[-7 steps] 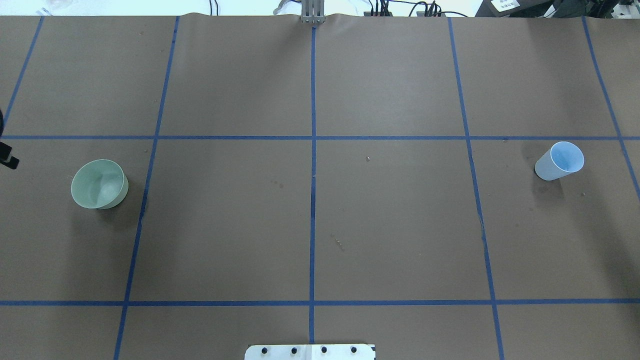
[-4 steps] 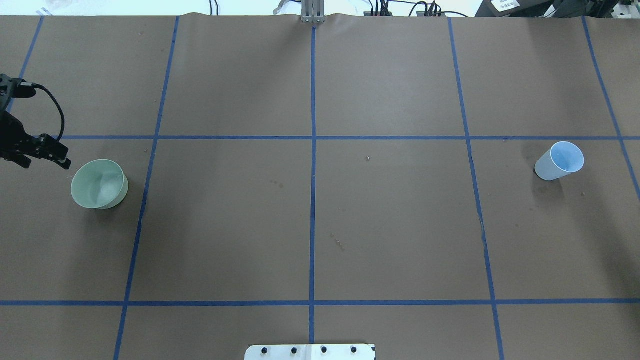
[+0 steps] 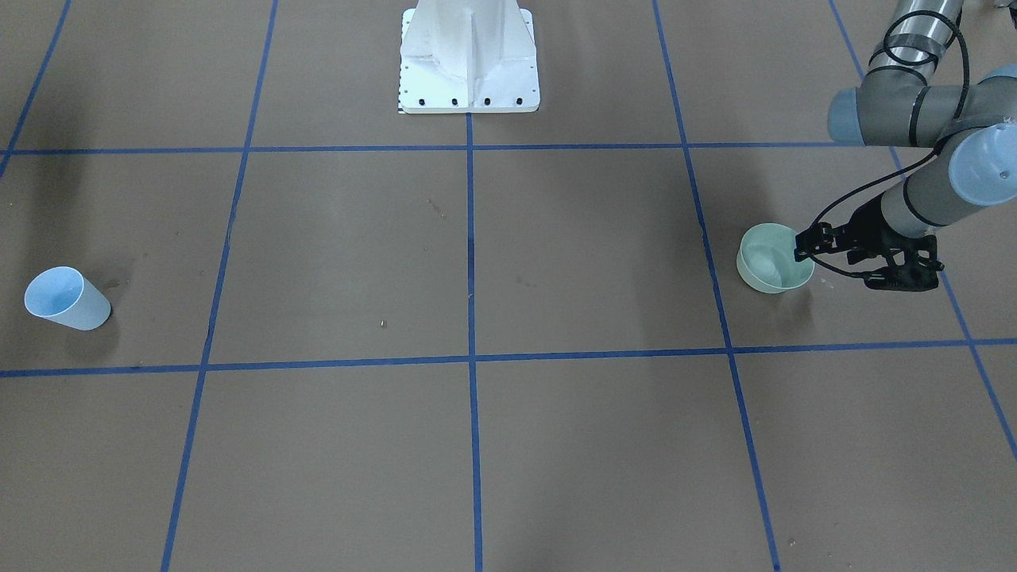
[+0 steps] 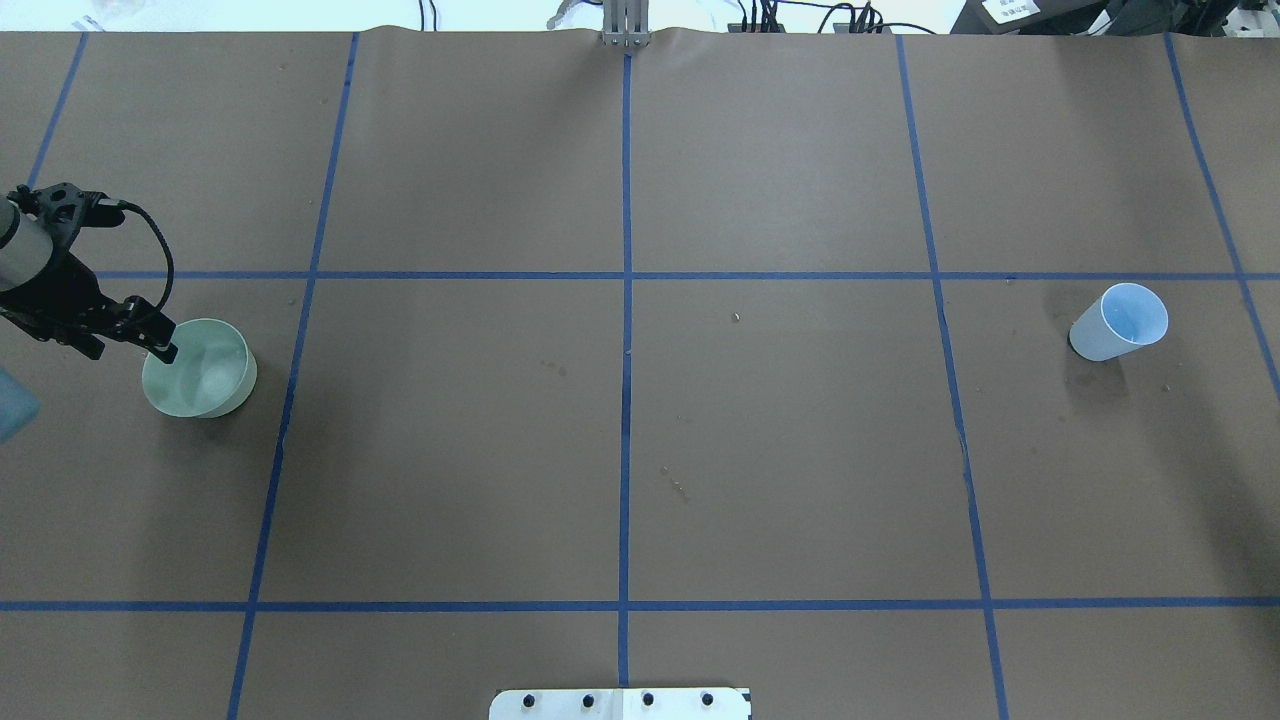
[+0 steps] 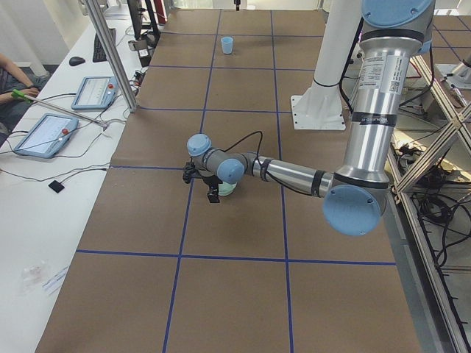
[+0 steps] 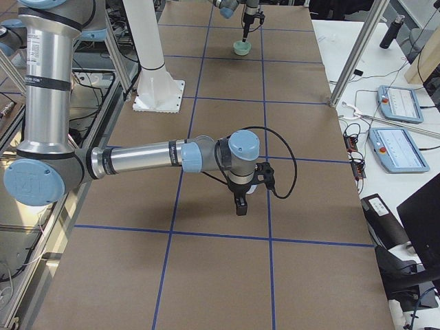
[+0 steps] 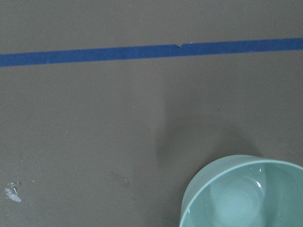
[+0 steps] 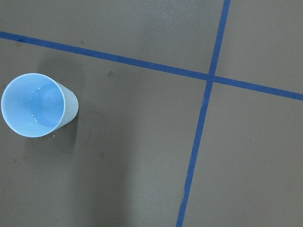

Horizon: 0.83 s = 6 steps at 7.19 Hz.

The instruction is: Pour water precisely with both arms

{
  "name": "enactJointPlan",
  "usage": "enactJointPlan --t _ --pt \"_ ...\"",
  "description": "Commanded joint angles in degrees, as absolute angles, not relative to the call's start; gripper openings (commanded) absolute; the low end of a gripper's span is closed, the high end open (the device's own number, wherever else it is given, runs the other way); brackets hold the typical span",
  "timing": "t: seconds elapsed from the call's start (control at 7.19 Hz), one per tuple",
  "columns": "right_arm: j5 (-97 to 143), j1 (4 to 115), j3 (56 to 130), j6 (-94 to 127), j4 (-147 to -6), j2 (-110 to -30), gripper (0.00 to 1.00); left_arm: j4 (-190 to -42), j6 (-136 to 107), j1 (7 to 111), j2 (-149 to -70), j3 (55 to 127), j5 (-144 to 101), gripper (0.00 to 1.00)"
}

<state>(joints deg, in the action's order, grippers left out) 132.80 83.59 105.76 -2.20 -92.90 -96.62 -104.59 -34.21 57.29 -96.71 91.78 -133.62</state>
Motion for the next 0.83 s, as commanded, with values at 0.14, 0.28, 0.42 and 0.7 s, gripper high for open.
enactJointPlan --t 0.14,0.28,0.42,0.7 --pt "132.8 83.6 105.8 -2.2 -92.9 -96.8 1.0 -104.9 -34.1 56.2 -96.7 91.1 -133.6 0.62" --pt "132.8 83.6 105.9 -2.2 -92.9 -96.9 1.0 -104.9 -34.0 56.1 -96.8 90.9 -133.6 0.28" --pt "132.8 83.6 105.8 -2.3 -92.9 -96.9 1.0 -104.8 -33.9 55.9 -96.9 90.8 -133.7 0.0" --pt "132.8 83.6 105.8 -2.3 -92.9 -96.8 1.0 -104.9 -34.2 56.0 -96.9 91.4 -134.9 0.0"
